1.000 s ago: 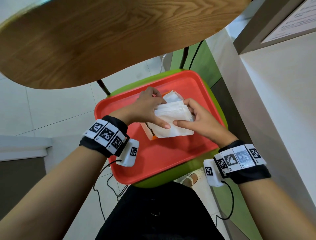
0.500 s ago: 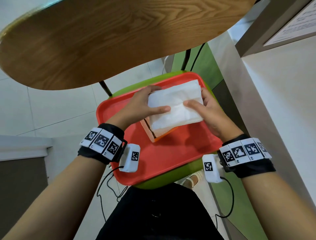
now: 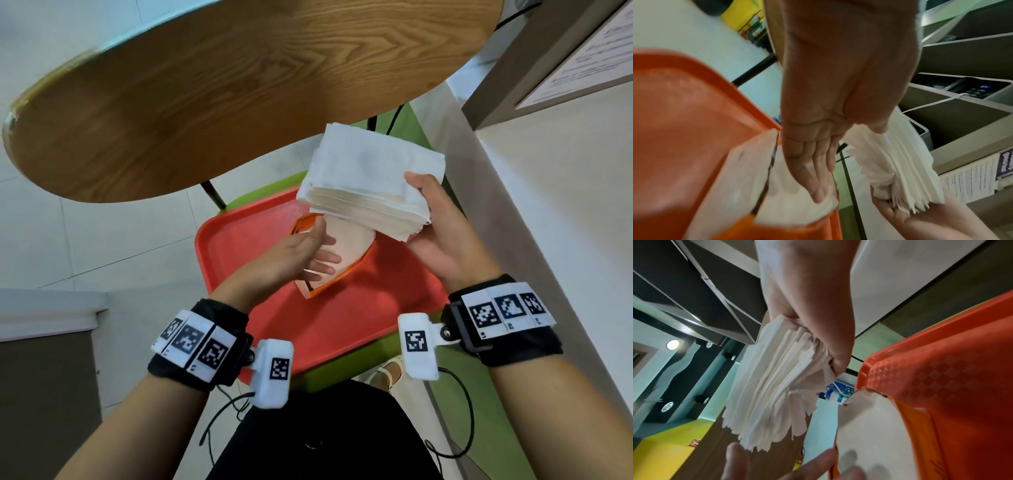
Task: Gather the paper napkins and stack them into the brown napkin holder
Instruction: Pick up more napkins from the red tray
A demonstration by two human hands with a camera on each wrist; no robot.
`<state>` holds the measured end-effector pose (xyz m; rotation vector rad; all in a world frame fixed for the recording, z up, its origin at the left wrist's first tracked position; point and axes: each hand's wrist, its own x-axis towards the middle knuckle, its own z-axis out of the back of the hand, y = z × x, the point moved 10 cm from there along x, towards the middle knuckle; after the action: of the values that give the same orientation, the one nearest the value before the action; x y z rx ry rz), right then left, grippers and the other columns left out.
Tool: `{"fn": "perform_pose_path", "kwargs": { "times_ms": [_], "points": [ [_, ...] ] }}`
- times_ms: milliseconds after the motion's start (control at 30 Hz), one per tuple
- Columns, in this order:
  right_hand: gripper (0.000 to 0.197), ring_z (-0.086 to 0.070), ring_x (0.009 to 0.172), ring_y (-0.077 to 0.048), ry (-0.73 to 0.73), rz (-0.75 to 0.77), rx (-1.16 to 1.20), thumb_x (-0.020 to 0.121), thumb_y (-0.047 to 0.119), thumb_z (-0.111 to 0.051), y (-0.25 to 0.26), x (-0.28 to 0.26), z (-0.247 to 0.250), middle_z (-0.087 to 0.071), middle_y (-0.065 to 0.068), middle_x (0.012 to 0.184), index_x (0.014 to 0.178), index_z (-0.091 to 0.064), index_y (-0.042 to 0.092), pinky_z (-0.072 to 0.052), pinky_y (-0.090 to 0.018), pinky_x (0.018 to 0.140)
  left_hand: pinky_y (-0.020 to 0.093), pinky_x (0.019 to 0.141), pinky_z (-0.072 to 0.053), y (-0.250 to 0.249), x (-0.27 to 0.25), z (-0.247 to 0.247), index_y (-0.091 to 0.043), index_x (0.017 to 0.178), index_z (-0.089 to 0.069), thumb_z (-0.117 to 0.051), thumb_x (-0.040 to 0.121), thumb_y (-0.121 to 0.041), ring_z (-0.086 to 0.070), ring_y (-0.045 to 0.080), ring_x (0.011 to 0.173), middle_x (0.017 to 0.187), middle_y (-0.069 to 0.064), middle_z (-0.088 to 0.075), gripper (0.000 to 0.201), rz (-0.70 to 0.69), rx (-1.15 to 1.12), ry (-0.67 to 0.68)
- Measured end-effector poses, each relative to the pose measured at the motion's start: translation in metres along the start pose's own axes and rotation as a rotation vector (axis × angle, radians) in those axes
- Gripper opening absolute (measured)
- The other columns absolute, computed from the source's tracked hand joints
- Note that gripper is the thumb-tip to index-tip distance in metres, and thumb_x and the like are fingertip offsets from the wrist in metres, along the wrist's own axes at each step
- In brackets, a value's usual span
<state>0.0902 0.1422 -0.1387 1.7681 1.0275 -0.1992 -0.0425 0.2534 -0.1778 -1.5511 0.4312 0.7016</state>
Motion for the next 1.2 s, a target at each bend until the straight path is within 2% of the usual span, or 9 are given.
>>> {"fn": "perform_pose_path", "kwargs": {
  "times_ms": [100,200,333,533,633,767,867,967,1200],
  "points": [
    [0.029,-0.056,0.127,-0.030,0.016,0.008,0.068,0.096,0.018,-0.050,0.004,-0.006,-0.006,-0.062,-0.015,0.133,0.120,-0.065,0.009,-0.033,-0.050,0.115,0.032,0.098,-0.051,-0.005,0.010,-0.014,-0.012,0.139,-0.043,-0.051,0.054,-0.084,-0.064,0.018,0.115,0.132,0.008,-0.061,0.112,-0.043,-0.194,0.018],
    [0.034,-0.053,0.129,-0.032,0.024,0.005,0.076,0.095,0.019,-0.051,0.003,-0.010,-0.007,-0.063,-0.015,0.133,0.125,-0.063,0.007,-0.034,-0.052,0.113,0.030,0.099,-0.049,-0.026,0.012,-0.018,-0.013,0.138,-0.043,-0.073,0.037,-0.080,-0.063,0.016,0.116,0.136,0.008,-0.058,0.124,-0.141,-0.399,-0.032],
    [0.040,-0.059,0.124,-0.030,0.039,0.033,0.039,0.097,0.018,-0.052,0.000,-0.019,-0.002,-0.064,-0.015,0.131,0.135,-0.055,0.005,-0.042,-0.047,0.109,0.041,0.111,-0.042,-0.051,0.013,-0.024,-0.014,0.147,-0.039,-0.078,0.061,-0.056,-0.054,0.024,0.132,0.146,0.007,-0.054,0.104,-0.253,-0.684,-0.054],
    [0.057,-0.057,0.126,-0.031,-0.006,0.135,-0.053,0.090,0.010,-0.064,0.007,-0.044,0.020,-0.060,-0.013,0.136,0.142,-0.041,0.011,-0.044,-0.050,0.106,0.043,0.104,-0.048,-0.089,0.010,-0.048,-0.010,0.147,-0.043,-0.063,0.084,-0.035,-0.057,0.026,0.129,0.143,0.012,-0.057,0.071,-0.310,-0.822,0.005],
    [0.065,-0.063,0.118,-0.026,-0.086,0.170,-0.189,0.081,0.016,-0.076,0.019,-0.067,0.042,-0.063,-0.011,0.131,0.138,-0.045,0.014,-0.049,-0.049,0.102,0.041,0.094,-0.055,-0.104,0.012,-0.062,-0.010,0.146,-0.044,-0.063,0.091,-0.025,-0.061,0.028,0.123,0.139,0.013,-0.060,0.059,-0.315,-0.773,0.021],
    [0.051,-0.071,0.094,-0.013,-0.164,0.197,-0.239,0.068,0.044,-0.069,0.055,-0.110,0.073,-0.072,0.002,0.106,0.112,-0.060,0.021,-0.058,-0.030,0.081,0.041,0.090,-0.056,-0.128,0.011,-0.101,-0.010,0.142,-0.045,-0.060,0.094,-0.017,-0.065,0.029,0.117,0.133,0.013,-0.064,0.051,-0.335,-0.560,0.105],
    [0.062,-0.069,0.100,-0.021,-0.253,0.224,-0.280,0.066,0.057,-0.064,0.082,-0.139,0.109,-0.073,-0.005,0.110,0.113,-0.063,0.016,-0.055,-0.035,0.085,0.041,0.091,-0.056,-0.151,0.006,-0.150,-0.007,0.136,-0.050,-0.061,0.093,-0.013,-0.066,0.030,0.115,0.129,0.015,-0.066,0.045,-0.375,-0.406,0.217],
    [0.052,-0.073,0.099,-0.018,-0.290,0.250,-0.332,0.079,0.052,-0.061,0.101,-0.166,0.136,-0.075,0.000,0.110,0.121,-0.060,0.022,-0.059,-0.035,0.083,0.041,0.095,-0.054,-0.168,0.000,-0.211,-0.008,0.138,-0.048,-0.062,0.091,-0.014,-0.065,0.027,0.117,0.130,0.013,-0.066,0.050,-0.374,-0.307,0.317],
    [0.045,-0.071,0.102,-0.015,-0.558,0.389,-0.264,0.085,0.048,-0.064,0.140,-0.231,0.226,-0.071,0.004,0.116,0.125,-0.055,0.029,-0.056,-0.045,0.092,0.026,0.080,-0.060,-0.200,-0.014,-0.342,-0.024,0.140,-0.033,-0.061,0.093,-0.031,-0.070,0.009,0.101,0.124,-0.001,-0.063,0.056,-0.321,-0.182,0.475]
  ]
}}
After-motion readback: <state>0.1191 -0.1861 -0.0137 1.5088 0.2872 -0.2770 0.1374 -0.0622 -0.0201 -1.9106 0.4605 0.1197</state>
